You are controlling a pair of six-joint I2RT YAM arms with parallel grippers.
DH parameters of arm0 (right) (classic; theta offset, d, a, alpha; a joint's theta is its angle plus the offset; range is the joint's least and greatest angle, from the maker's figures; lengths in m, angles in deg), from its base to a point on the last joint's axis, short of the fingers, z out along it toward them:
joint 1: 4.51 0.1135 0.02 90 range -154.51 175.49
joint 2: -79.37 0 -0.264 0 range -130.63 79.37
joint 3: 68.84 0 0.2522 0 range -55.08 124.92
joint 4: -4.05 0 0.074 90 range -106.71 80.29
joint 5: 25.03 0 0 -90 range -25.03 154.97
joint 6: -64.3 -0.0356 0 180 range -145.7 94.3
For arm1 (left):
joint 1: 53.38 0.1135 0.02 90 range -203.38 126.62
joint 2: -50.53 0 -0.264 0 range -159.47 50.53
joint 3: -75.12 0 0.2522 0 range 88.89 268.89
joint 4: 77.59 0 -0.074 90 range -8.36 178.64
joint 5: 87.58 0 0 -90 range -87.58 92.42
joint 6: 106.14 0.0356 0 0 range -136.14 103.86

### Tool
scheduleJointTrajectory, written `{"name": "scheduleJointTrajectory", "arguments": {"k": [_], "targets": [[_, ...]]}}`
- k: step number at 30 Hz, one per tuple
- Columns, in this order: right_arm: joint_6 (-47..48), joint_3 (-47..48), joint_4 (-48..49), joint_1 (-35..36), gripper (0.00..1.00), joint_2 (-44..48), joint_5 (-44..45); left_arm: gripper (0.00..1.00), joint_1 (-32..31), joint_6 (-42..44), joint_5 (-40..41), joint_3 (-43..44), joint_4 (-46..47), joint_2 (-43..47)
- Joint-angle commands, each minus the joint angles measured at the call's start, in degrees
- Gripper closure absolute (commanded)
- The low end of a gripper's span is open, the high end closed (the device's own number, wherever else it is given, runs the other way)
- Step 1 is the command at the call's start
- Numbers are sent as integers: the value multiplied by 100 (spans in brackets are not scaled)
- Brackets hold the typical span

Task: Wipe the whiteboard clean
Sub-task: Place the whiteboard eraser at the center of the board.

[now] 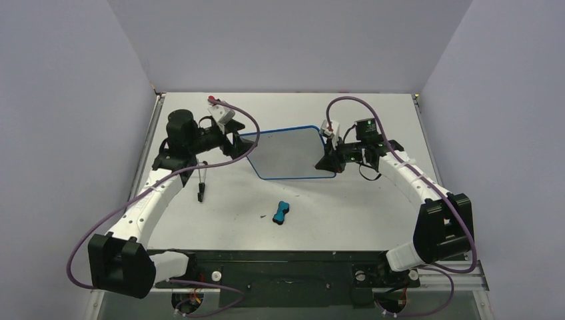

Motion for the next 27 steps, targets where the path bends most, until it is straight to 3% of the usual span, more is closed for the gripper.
{"name": "scheduleJointTrajectory", "arguments": {"k": [1,5,9,13,20,27], "targets": [[757,106,-789,162,100,-89,475,26,13,705,-658,-228,1057,72],[902,104,-855,294,100,-55,549,27,14,1074,-1225,267,1180,-466],[946,110,-855,312,100,-54,594,27,-2,1302,-2250,915,336,-980],[981,115,-871,321,100,-66,589,27,-38,1514,-2778,774,123,-1147],[1019,154,-952,347,100,-85,536,30,-97,2784,-2472,1303,-974,-1782],[1081,169,-987,347,100,-76,551,37,-449,4592,-1713,2738,-3671,-2612]]}}
